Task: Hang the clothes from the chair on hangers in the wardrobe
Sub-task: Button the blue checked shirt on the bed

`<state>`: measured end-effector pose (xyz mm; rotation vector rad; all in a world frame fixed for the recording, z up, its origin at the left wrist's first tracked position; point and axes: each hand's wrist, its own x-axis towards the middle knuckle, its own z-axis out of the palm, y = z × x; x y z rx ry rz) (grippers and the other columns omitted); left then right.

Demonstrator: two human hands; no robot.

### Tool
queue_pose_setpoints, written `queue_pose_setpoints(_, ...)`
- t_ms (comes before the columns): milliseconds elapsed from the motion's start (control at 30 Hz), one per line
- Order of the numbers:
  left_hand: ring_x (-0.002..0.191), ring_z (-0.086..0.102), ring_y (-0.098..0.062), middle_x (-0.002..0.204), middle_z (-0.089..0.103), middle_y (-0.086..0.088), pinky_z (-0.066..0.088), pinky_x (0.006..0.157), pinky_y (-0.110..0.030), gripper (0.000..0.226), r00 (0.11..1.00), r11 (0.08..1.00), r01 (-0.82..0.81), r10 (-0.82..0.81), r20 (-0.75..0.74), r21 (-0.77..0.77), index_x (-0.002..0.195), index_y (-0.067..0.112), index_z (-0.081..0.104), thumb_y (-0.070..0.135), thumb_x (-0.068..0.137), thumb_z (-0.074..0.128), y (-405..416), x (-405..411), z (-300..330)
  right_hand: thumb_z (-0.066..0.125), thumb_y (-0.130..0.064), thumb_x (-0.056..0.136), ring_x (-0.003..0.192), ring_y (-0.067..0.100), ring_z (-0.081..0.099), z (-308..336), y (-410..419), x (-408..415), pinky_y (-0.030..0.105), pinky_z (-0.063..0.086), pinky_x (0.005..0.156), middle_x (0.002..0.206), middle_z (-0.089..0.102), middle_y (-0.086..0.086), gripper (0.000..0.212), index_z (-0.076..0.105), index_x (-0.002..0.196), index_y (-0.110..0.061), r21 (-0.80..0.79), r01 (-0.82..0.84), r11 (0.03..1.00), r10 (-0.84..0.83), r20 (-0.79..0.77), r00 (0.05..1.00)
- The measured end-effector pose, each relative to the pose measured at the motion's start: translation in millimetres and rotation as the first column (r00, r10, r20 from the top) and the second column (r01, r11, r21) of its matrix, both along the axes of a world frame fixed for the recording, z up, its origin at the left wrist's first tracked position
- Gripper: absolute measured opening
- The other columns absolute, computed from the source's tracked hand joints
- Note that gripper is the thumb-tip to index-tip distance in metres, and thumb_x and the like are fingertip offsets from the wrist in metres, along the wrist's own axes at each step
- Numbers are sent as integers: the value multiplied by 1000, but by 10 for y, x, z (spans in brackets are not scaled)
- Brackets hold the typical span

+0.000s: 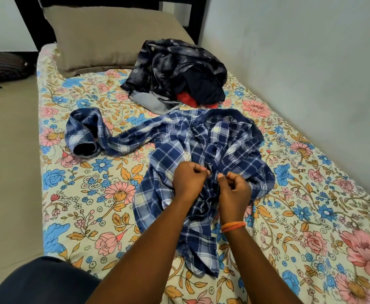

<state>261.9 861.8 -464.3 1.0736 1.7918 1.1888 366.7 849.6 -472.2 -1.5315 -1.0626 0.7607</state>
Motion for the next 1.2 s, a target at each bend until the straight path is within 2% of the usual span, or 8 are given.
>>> queue_pose_setpoints(100, 77, 67, -8, 79, 70, 12, 57, 77, -35, 21, 998, 999, 45, -45, 40, 1, 70, 32, 66, 23, 88, 72, -65, -1, 16, 71, -8, 89, 70, 2, 57, 57, -77, -19, 16, 46, 63, 80, 63, -4, 6, 69, 93, -4, 134, -68, 989, 39, 203, 978)
queue_pose_setpoints(200, 86, 59, -3, 87, 62, 14, 47, 82, -33, 22, 993, 990, 91, -82, -81, 109, 76, 36, 61, 24, 93, 65, -284, -46, -16, 70, -6, 88, 75, 13, 55, 71, -200, 2, 24, 46, 68, 84, 62, 1, 3, 67, 88, -5, 312, -290, 905, 84, 536, 840)
queue_pose_setpoints(267, 89, 55, -1, 92, 61, 8, 45, 84, -28, 15, 989, 981, 119, -105, -100, 154, 82, 31, 64, 22, 94, 63, -467, -49, -52, 69, -7, 90, 77, 17, 57, 63, -275, -4, 31, 49, 68, 86, 62, 3, 3, 68, 90, -4, 309, -343, 887, 105, 588, 802)
queue_pose_setpoints(467, 72, 62, -4, 85, 69, 2, 49, 63, -16, 14, 974, 988, 97, -119, 192, 121, 96, 14, 68, 18, 100, 55, -688, -38, 27, 65, -6, 90, 78, 23, 63, 72, -449, -44, 48, 55, 68, 88, 65, 2, 6, 69, 96, -4, 354, -328, 876, 125, 490, 863)
queue_pose_setpoints(567, 76, 65, -11, 86, 70, -3, 53, 68, -22, 15, 957, 990, 83, -112, 269, 114, 96, 12, 67, 16, 101, 54, -728, -32, 36, 68, -4, 90, 78, 22, 64, 81, -532, -37, 45, 56, 68, 89, 67, 5, 6, 69, 96, -3, 341, -352, 872, 138, 519, 844)
queue_pose_setpoints(833, 73, 66, -11, 80, 71, 1, 54, 69, -26, 19, 953, 991, 18, -57, 297, 134, 85, 24, 68, 14, 98, 58, -797, -99, 63, 69, -3, 89, 85, -2, 67, 164, -615, -23, 17, 53, 76, 88, 70, -14, 22, 72, 90, -25, 157, -361, 919, 315, 258, 914)
queue_pose_setpoints(933, 79, 67, -7, 86, 70, 5, 52, 67, -13, 15, 961, 991, 69, -97, 258, 114, 92, 20, 68, 15, 100, 56, -789, -111, 60, 77, -10, 84, 81, 9, 72, 164, -548, 34, 32, 59, 77, 83, 75, -5, 10, 77, 87, -19, 81, -354, 932, 340, 150, 928)
queue_pose_setpoints(1200, 73, 67, -6, 84, 70, 4, 54, 63, -18, 21, 973, 994, 70, -85, 214, 78, 101, 14, 71, 33, 92, 68, -788, -91, 76, 74, -7, 86, 73, 22, 73, 137, -511, -12, 43, 62, 70, 76, 75, 2, 10, 76, 83, -17, -1, -332, 943, 332, 22, 943)
